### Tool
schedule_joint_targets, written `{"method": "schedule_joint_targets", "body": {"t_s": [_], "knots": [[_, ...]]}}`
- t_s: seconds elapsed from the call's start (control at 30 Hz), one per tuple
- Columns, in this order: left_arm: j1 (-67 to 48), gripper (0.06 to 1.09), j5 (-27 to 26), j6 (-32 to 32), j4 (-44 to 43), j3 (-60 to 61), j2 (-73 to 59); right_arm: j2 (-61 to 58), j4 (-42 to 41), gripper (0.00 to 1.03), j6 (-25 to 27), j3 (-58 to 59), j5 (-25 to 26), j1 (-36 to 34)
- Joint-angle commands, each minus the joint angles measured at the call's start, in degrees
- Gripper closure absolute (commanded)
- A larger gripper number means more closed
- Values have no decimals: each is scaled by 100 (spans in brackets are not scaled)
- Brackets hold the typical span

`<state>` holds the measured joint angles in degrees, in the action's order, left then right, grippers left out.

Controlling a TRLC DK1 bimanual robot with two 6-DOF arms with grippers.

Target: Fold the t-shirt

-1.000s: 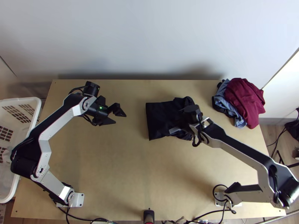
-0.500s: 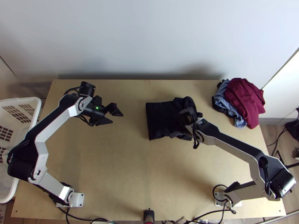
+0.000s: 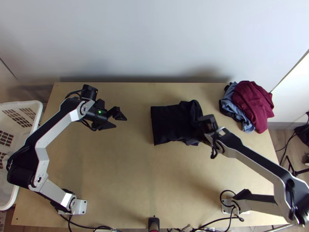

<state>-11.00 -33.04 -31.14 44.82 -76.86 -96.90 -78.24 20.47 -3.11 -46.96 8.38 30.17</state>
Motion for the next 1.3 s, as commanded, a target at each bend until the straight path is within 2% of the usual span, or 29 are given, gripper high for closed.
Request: {"method": "schedule_joint_targets", "body": {"t_s": [0.0, 0.17, 0.3, 0.33, 0.37, 0.43, 0.47, 0.6, 0.7, 1.03, 1.07, 1.27], "knots": [[2, 11, -1, 2, -43, -4, -39, 898, 106, 100, 13, 548, 6, -161], [-7, 11, -1, -7, -43, 22, -22, 1267, 344, 100, 21, 635, -3, -38], [28, 11, -1, 11, -34, 136, 57, 1276, 941, 99, -84, 389, -12, 533], [46, 11, -1, 20, -34, 171, 93, 1285, 1064, 89, -137, 337, -12, 648], [72, 11, -1, 37, -34, 207, 128, 1320, 1179, 71, -277, 301, -3, 727], [116, 11, -1, 55, -34, 294, 216, 1425, 1363, 22, -515, 222, -12, 753], [134, 11, -1, 90, -34, 330, 268, 1434, 1513, 5, -620, 152, -12, 753], [248, 11, -1, 152, -34, 514, 409, 1460, 1601, 4, -409, 82, -3, 780], [327, 11, -1, 196, -43, 672, 497, 1469, 1530, 4, -49, 99, 137, 920], [687, 11, -10, 363, -245, 1331, 928, 889, 1521, 4, 1454, 354, 1236, 2080], [705, 11, -10, 363, -333, 1419, 1024, 766, 1504, 4, 1542, 328, 1421, 2212], [925, 11, -45, 371, -518, 1709, 1429, -192, 1231, 4, 1920, 47, 1807, 2520]]}}
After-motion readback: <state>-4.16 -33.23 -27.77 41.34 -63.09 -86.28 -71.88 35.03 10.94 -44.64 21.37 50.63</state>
